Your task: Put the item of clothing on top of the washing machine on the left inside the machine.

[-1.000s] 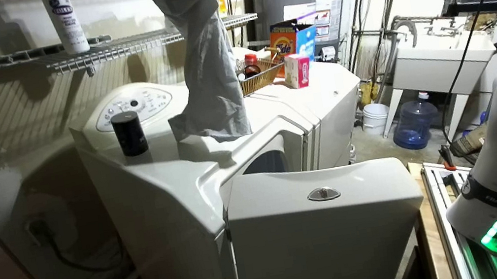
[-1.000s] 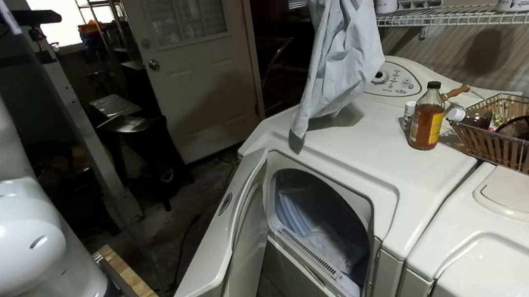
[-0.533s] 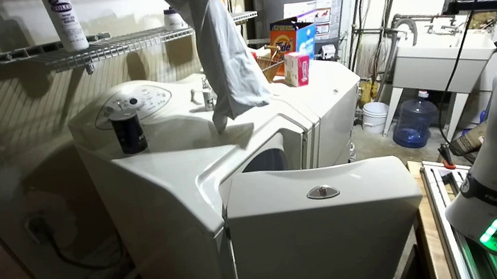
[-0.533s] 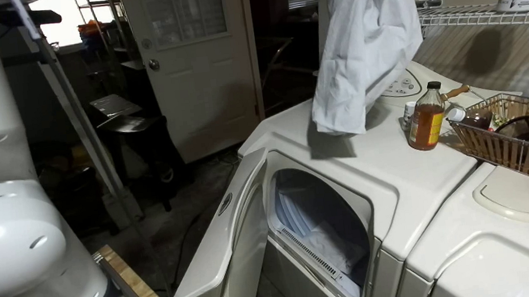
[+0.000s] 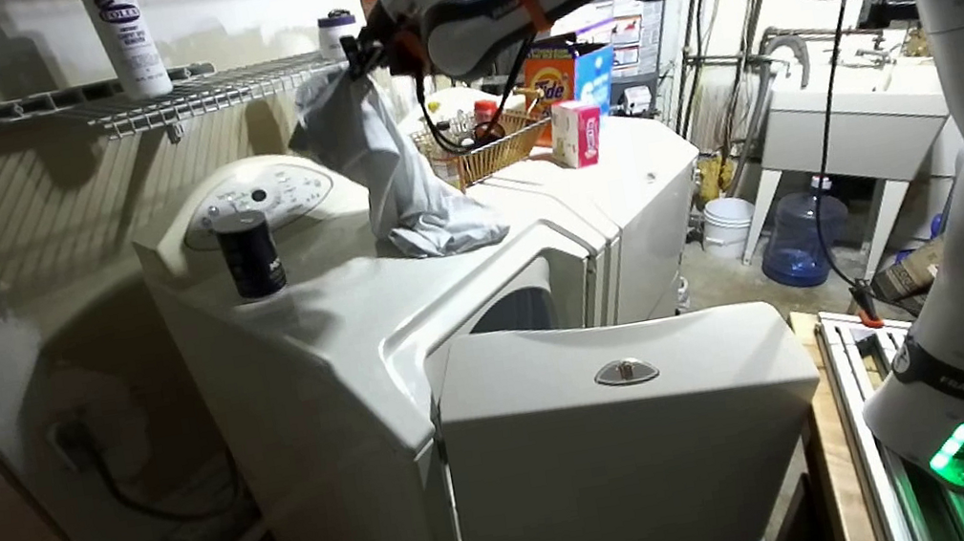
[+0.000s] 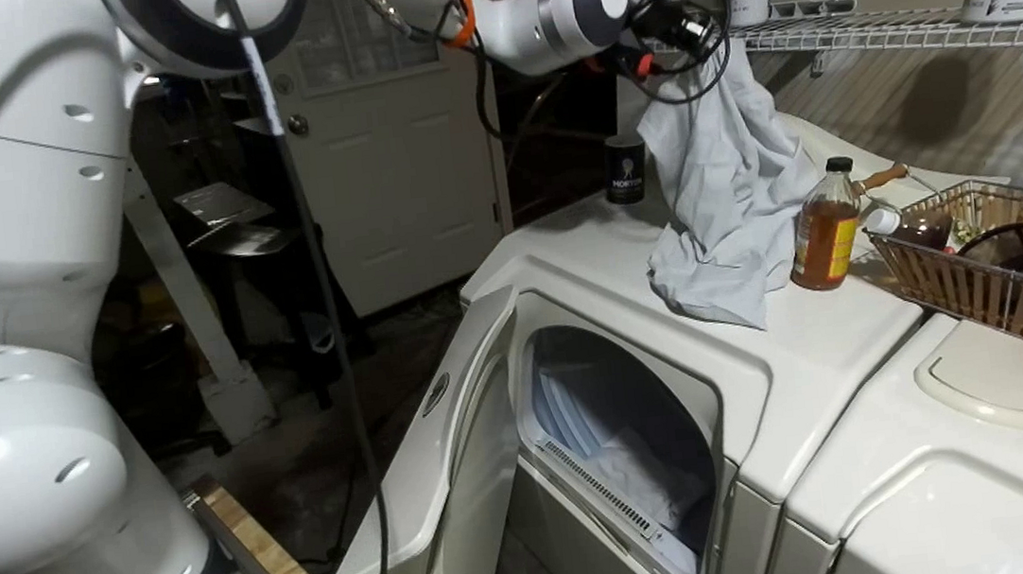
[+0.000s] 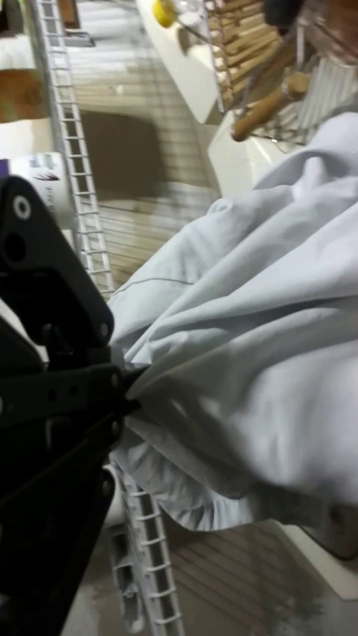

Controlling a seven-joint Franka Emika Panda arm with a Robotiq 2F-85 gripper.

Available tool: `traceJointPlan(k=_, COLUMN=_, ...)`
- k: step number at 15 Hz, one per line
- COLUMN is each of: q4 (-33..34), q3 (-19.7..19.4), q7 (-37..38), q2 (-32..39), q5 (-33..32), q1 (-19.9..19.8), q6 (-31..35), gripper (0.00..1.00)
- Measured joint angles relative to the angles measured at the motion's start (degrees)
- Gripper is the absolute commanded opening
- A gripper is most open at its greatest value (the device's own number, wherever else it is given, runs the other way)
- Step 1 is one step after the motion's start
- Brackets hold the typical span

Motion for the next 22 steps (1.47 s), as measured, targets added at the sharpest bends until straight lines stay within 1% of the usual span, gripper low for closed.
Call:
traceJointPlan(k=2, q4=-0.69, q3=3.08, q7=-1.81, q2=2.29, q5=1.58, q1=-1.16, q6=-0.8, gripper=0.01)
traceJointPlan(k=5, q4=-1.49, q3=3.51, q7=-5.91, q2=3.76, q5=6.64, q1=-0.79, q6=-6.42, gripper=0.01)
traceJointPlan(k=7, q4=-1.59, q3=3.24, q7=-7.49, q2=3.86, q5=8.44, q1=-0.92, q6=-12.88, gripper=0.01)
traceJointPlan(k=9, q4=-1.61, q3=2.73, q7=-8.6, q2=3.88, q5=9.62, q1=-1.1, q6=-19.12, gripper=0.01)
traceJointPlan(k=16, q4=-1.55, q3=0.25, q7=-8.65, q2=4.46, q5=9.68, q1=-1.4, q6=-37.55, gripper=0.01)
traceJointPlan(k=19, q4=-1.45, q3=-1.24, q7=-8.63, q2=5.33, q5=9.03, q1=-1.38, q6=-41.64, gripper=0.01)
traceJointPlan(k=22, q4=-1.26, q3=-2.98, q7=-8.57, q2=7.04, q5=7.4, q1=-1.37, q6=-42.19, gripper=0.01)
